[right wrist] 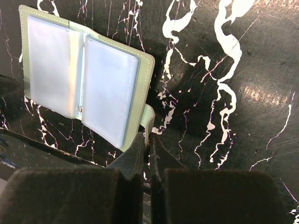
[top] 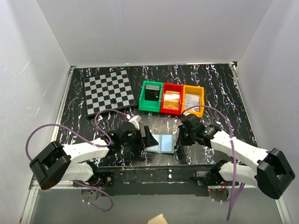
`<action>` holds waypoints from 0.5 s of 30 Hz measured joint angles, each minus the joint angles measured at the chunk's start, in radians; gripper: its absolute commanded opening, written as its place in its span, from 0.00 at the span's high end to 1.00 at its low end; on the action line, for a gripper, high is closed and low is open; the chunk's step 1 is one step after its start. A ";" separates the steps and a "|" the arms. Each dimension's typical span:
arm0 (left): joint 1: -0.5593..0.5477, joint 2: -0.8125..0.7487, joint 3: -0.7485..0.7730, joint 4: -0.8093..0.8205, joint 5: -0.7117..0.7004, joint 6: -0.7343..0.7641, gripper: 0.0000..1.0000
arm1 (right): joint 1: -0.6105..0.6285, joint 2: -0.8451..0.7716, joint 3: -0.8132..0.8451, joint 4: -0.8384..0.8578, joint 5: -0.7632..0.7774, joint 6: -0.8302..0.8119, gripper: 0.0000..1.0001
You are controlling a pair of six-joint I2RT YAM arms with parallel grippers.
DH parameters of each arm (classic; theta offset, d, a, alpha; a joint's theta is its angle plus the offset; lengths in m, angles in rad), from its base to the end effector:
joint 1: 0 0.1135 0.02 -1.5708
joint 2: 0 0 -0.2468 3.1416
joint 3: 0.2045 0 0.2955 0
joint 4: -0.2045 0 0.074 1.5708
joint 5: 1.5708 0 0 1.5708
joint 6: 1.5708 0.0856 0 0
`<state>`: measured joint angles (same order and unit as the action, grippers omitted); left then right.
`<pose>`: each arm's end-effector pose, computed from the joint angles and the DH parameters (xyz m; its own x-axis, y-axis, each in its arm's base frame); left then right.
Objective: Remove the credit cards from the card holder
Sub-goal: Remove the credit card from the card holder.
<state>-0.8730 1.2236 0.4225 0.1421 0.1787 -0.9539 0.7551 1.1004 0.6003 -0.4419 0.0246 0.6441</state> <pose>0.1847 -0.2439 0.0827 -0.9163 -0.1565 -0.3686 0.1676 0.6862 -0.7078 0.2088 0.1936 0.1184 -0.8760 -0.0001 -0.4823 -0.1858 0.9229 0.3373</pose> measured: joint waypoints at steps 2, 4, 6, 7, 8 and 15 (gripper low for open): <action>0.000 0.008 0.008 0.000 -0.001 0.001 0.11 | 0.000 0.001 0.000 0.000 0.000 0.000 0.99; 0.000 0.017 0.017 0.000 -0.003 0.002 0.11 | 0.000 0.002 0.000 0.000 0.000 0.000 0.99; 0.000 0.026 0.024 0.000 -0.005 0.005 0.11 | 0.000 0.006 0.000 0.000 0.000 -0.001 0.99; 0.000 0.032 0.027 0.000 -0.005 0.008 0.11 | 0.000 0.008 0.000 0.000 0.000 -0.001 0.99; 0.000 0.037 0.029 0.000 -0.006 0.010 0.11 | 0.000 0.010 0.000 0.000 0.000 -0.001 0.99; 0.000 0.066 0.033 -0.002 -0.008 0.016 0.11 | 0.000 0.022 0.000 0.000 -0.001 -0.004 0.99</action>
<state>-0.8730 1.2896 0.4557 0.1406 0.1707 -0.9379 0.7551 1.1221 0.6003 -0.4419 0.0235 0.6399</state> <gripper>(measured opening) 0.891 0.056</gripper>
